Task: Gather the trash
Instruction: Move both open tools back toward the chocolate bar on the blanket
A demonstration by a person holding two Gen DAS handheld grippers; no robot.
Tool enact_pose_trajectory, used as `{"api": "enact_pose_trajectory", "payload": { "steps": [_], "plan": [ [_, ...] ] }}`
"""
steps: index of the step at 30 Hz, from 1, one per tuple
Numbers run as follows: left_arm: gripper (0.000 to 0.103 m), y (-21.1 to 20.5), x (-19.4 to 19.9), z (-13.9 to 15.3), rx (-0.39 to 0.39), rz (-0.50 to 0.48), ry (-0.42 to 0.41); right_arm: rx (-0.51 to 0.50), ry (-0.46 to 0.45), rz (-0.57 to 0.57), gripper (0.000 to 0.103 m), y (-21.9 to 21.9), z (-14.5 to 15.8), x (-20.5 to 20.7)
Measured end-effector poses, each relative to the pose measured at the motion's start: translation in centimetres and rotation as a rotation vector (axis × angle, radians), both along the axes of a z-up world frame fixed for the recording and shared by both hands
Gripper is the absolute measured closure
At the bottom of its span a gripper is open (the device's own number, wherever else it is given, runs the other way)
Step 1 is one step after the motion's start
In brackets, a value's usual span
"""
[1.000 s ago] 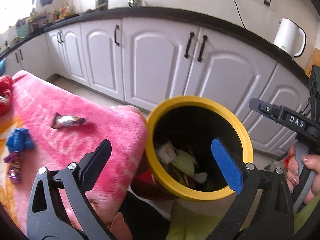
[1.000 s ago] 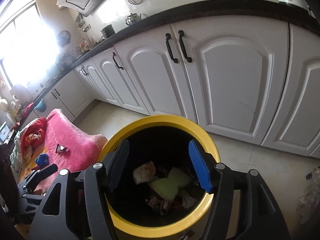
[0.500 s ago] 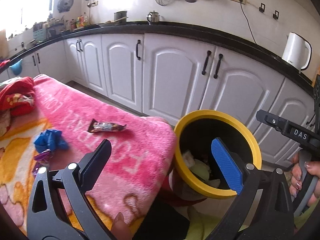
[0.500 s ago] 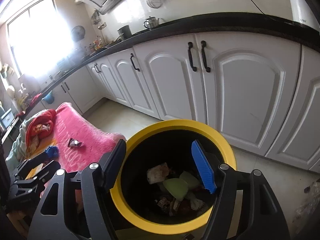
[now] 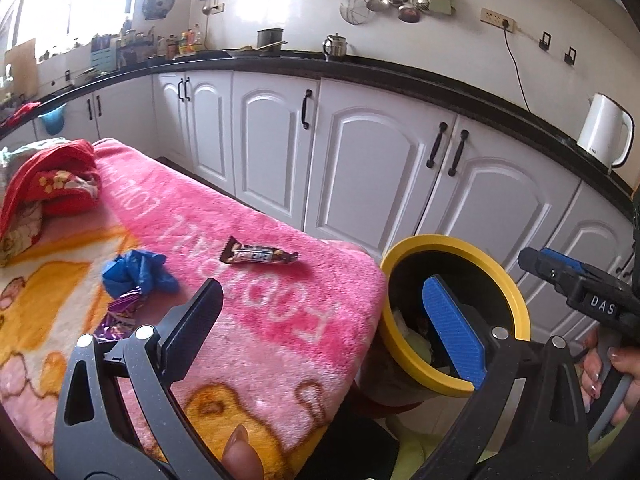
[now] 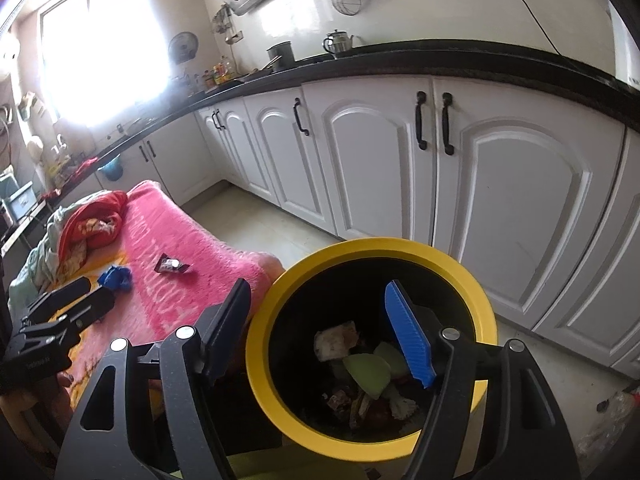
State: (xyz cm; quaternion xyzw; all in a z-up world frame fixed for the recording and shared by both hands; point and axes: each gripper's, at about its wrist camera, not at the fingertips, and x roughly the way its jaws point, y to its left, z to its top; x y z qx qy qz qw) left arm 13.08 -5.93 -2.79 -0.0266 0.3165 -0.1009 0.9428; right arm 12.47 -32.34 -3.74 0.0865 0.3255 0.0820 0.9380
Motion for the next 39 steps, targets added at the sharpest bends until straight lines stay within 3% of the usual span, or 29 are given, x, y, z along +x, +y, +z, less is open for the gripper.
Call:
{"api": "enact_pose_trajectory", "payload": {
  "steps": [39],
  "plan": [
    [0.011, 11.2, -1.1, 1.4, -0.067, 0.232, -0.023, -0.103, -0.030, 0.268, 0.034, 10.9, 1.5, -1.6]
  ]
}}
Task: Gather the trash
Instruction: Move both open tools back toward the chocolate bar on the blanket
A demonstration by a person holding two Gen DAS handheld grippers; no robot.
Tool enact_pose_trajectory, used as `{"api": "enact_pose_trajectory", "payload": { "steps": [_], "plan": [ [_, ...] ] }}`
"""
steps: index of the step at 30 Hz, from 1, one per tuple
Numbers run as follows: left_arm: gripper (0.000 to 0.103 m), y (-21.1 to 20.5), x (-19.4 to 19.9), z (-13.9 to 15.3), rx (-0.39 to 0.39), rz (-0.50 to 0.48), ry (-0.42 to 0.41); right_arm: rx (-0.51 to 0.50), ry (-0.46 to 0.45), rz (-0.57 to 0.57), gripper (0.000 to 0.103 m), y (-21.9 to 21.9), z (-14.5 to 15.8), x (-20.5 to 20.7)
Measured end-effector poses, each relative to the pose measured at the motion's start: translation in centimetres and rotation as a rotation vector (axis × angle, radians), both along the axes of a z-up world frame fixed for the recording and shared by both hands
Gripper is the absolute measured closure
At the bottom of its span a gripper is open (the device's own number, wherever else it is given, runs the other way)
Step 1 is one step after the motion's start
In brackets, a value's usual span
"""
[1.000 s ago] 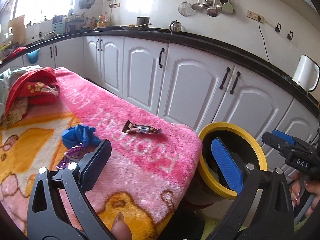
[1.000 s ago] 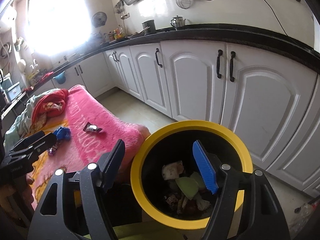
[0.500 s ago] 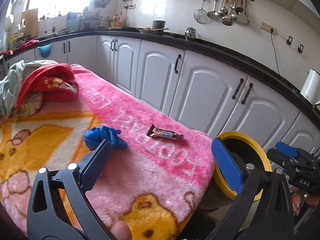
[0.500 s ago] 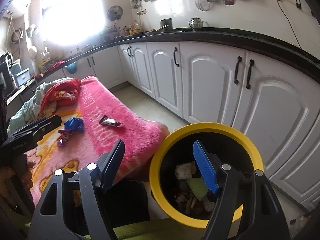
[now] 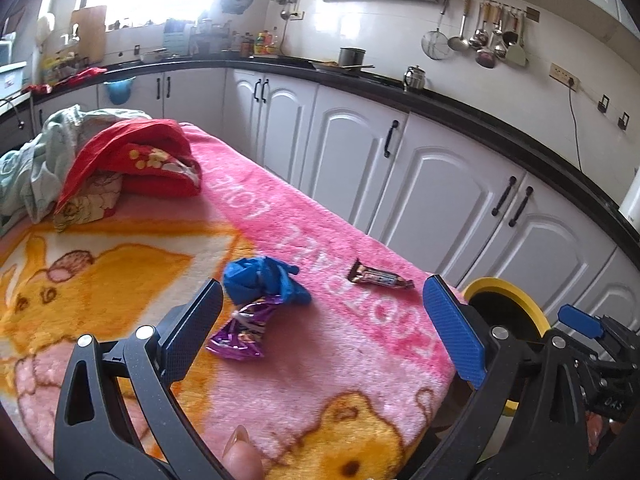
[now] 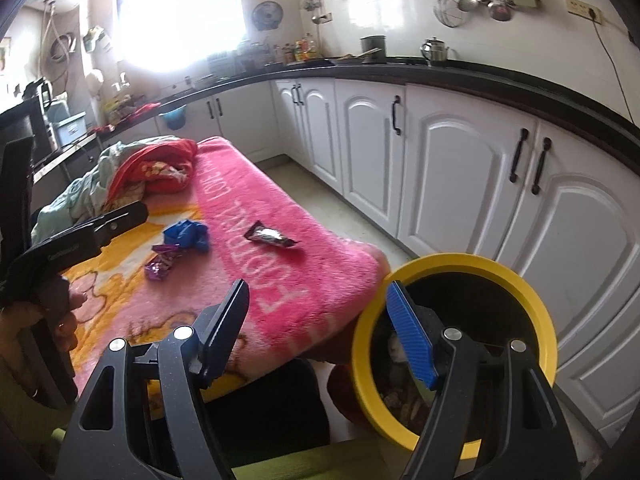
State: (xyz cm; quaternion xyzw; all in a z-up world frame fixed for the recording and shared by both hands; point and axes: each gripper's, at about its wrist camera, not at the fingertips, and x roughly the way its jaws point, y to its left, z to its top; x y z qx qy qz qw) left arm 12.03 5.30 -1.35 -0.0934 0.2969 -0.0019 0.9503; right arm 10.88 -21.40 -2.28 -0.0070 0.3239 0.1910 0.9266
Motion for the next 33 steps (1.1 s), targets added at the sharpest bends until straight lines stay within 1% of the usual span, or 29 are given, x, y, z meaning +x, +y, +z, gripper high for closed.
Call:
{"api": "enact_pose_trajectory", "payload": {
  "steps": [4, 12, 22, 28, 33],
  "plan": [
    [0.011, 1.2, 0.0, -0.3, 0.002, 0.028, 0.008, -0.002, 0.001, 0.032, 0.034, 1.4, -0.1, -0.2],
    [0.011, 4.0, 0.2, -0.8, -0.024, 0.093, 0.022, -0.006, 0.012, 0.096, 0.034, 4.2, -0.3, -0.6],
    [0.011, 6.8, 0.5, -1.8, -0.051, 0.148, 0.042, -0.018, 0.033, 0.161, 0.034, 7.6, -1.1, -0.5],
    [0.011, 8.4, 0.9, -2.9, -0.074, 0.165, 0.066, -0.018, 0.034, 0.179, 0.034, 9.0, -1.5, 0.4],
    [0.011, 8.9, 1.4, -4.1, -0.086, 0.152, 0.091, -0.026, 0.042, 0.168, 0.034, 10.0, -2.1, 2.5]
  ]
}}
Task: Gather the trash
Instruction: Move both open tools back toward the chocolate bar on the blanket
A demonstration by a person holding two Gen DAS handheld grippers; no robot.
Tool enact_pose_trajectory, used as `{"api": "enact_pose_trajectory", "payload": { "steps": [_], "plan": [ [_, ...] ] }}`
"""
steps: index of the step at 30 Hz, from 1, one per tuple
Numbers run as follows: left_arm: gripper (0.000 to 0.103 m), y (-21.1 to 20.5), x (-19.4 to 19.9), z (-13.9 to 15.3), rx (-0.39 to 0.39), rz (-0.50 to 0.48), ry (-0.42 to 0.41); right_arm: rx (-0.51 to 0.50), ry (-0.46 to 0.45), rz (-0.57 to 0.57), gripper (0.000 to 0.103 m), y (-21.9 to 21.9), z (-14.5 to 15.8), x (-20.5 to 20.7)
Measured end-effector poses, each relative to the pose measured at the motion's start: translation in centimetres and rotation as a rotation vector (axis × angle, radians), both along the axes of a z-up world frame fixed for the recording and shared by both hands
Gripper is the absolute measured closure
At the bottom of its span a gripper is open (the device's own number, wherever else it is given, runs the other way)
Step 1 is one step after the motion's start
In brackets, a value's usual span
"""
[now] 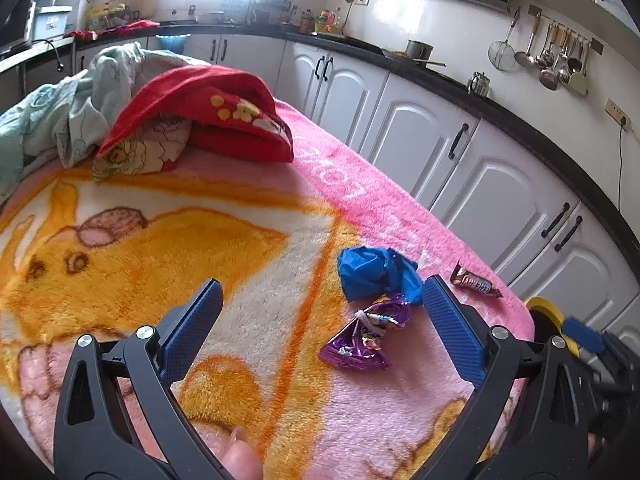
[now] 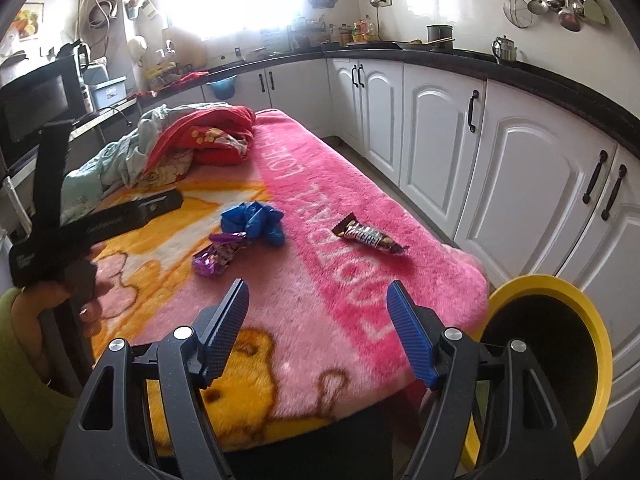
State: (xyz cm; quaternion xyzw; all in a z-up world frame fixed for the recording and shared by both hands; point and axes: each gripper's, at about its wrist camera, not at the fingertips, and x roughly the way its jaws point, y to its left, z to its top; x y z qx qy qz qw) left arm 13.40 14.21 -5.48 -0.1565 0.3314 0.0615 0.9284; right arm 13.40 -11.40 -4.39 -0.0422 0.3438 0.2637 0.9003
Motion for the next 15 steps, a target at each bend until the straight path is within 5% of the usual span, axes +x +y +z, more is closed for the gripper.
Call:
{"api": "enact_pose_trajectory", "payload": {
  "steps": [15],
  "plan": [
    [0.029, -0.6, 1.4, -2.9, -0.065, -0.090, 0.055, -0.076, 0.025, -0.063, 0.034, 1.3, -2.7, 7.7]
  ]
}}
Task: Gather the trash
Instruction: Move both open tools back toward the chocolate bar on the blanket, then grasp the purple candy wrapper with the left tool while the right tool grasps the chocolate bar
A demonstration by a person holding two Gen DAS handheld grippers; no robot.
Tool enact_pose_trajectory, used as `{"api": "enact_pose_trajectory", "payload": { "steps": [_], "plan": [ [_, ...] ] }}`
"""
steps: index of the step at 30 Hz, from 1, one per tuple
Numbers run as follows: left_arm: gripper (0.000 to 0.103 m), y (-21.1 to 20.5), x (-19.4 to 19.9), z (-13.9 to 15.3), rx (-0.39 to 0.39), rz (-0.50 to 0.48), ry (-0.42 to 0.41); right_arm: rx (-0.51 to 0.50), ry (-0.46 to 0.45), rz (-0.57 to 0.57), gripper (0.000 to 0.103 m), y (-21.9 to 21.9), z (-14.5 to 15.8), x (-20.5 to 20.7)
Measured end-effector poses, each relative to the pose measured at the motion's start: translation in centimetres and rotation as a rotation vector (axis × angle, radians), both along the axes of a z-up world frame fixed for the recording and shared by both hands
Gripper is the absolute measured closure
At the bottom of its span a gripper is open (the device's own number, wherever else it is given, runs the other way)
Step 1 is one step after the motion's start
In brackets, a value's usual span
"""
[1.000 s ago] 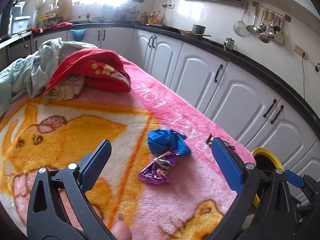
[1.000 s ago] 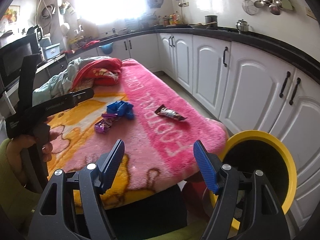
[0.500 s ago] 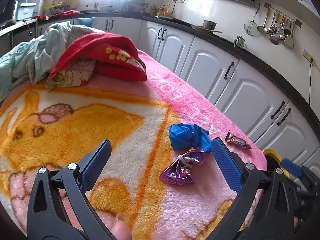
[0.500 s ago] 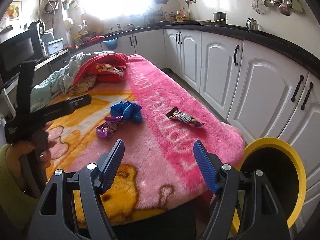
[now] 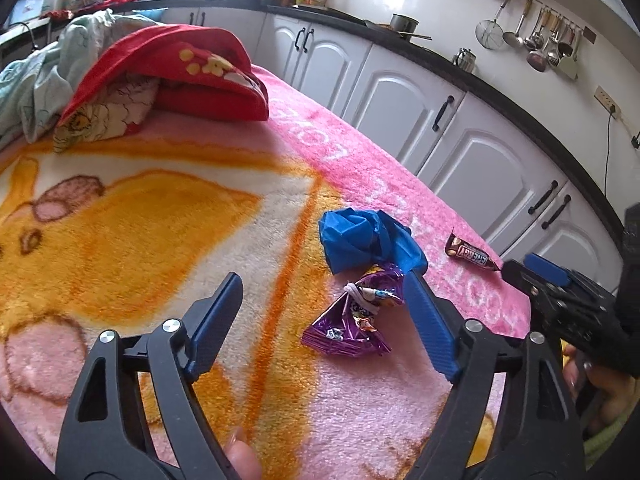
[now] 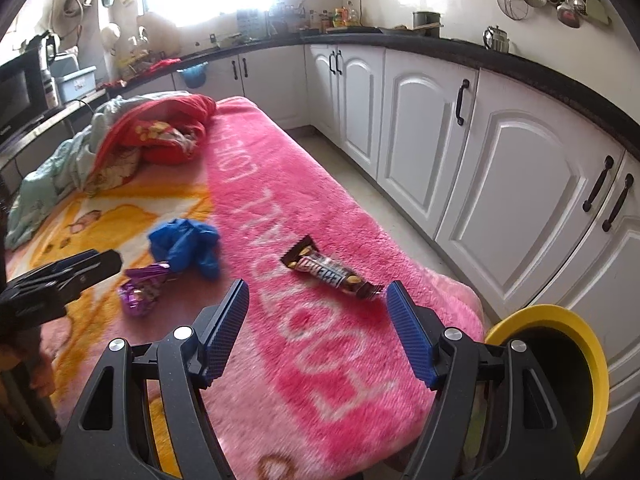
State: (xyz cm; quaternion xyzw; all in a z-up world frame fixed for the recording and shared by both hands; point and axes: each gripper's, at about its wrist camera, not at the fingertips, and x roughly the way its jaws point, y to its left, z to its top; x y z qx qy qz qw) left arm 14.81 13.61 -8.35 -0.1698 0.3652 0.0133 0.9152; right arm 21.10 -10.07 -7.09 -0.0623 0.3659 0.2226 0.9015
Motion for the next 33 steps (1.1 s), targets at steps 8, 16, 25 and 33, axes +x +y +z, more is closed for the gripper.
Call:
{"api": "enact_pose_trajectory", "payload": {
  "steps": [8, 16, 25, 33],
  "plan": [
    [0.033, -1.0, 0.9, -0.6, 0.004, -0.057, 0.025, -0.043, 0.014, 0.001, 0.034, 1.0, -1.2, 2.8],
    [0.035, -2.2, 1.5, -1.6, 0.005, -0.124, 0.064, -0.090, 0.052, 0.003, 0.034, 2.1, -3.1, 5.2],
    [0.041, -2.6, 1.7, -1.9, 0.011, -0.144, 0.082, -0.080, 0.092, -0.013, 0.037, 2.3, -4.4, 6.5],
    [0.061, -3.1, 1.8, -2.0, 0.028, -0.177, 0.091, -0.058, 0.110, -0.004, 0.056, 1.7, -4.4, 6.2]
  ]
}}
